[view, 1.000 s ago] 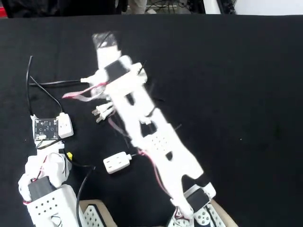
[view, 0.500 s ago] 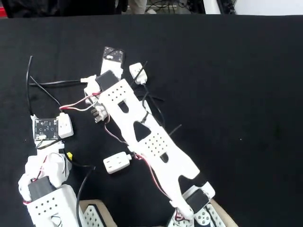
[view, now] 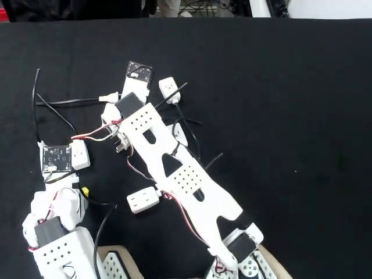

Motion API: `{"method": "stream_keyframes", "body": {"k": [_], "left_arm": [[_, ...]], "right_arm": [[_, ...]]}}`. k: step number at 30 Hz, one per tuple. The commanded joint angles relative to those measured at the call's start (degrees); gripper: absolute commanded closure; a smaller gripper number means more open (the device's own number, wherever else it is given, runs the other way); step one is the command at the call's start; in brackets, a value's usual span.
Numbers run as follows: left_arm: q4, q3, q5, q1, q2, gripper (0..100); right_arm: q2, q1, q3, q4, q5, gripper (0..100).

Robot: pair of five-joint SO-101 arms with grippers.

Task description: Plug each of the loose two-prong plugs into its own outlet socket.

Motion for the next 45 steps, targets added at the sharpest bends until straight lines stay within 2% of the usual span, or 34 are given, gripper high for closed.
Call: {"method": "stream_keyframes", "body": {"k": [1,3,8,14,19,23,27,32,37,41,45], "left_arm": [[-1.05,-0.13,-0.35,-0.22,-0.44,77],[-1.05,-0.13,-0.35,-0.22,-0.44,77],[-1.05,-0.13,-0.35,-0.22,-0.44,77],[-1.05,-0.13,-0.35,-0.13,-0.44,77],[-1.14,-0.13,-0.35,-0.13,-0.44,77],[-1.93,0.04,-0.35,-0.13,-0.44,77],[-2.11,0.04,-0.35,-0.13,-0.44,77],[-2.02,0.04,-0.35,-0.13,-0.44,77],[-1.85,0.04,-0.35,-0.13,-0.44,77],[-1.85,0.04,-0.35,-0.13,-0.44,77],[-1.85,0.04,-0.35,-0.13,-0.44,77]], "right_arm": [[0.22,-2.46,0.40,0.53,0.00,91.7],[0.22,-2.11,0.48,0.88,0.09,99.2],[-1.10,-0.35,-0.13,3.25,0.62,98.5],[-6.02,2.20,0.04,3.60,5.01,98.7],[-13.23,5.10,0.57,3.69,10.11,98.7],[-19.56,7.30,1.10,3.78,17.05,98.7],[-27.82,9.41,10.42,3.78,21.63,98.7],[-38.29,7.03,33.10,2.90,27.78,98.7],[-39.08,3.87,48.40,-8.53,30.07,98.0],[-37.49,3.69,54.11,-20.57,34.73,85.3],[-34.24,3.52,54.81,-27.78,39.56,75.3]]}}
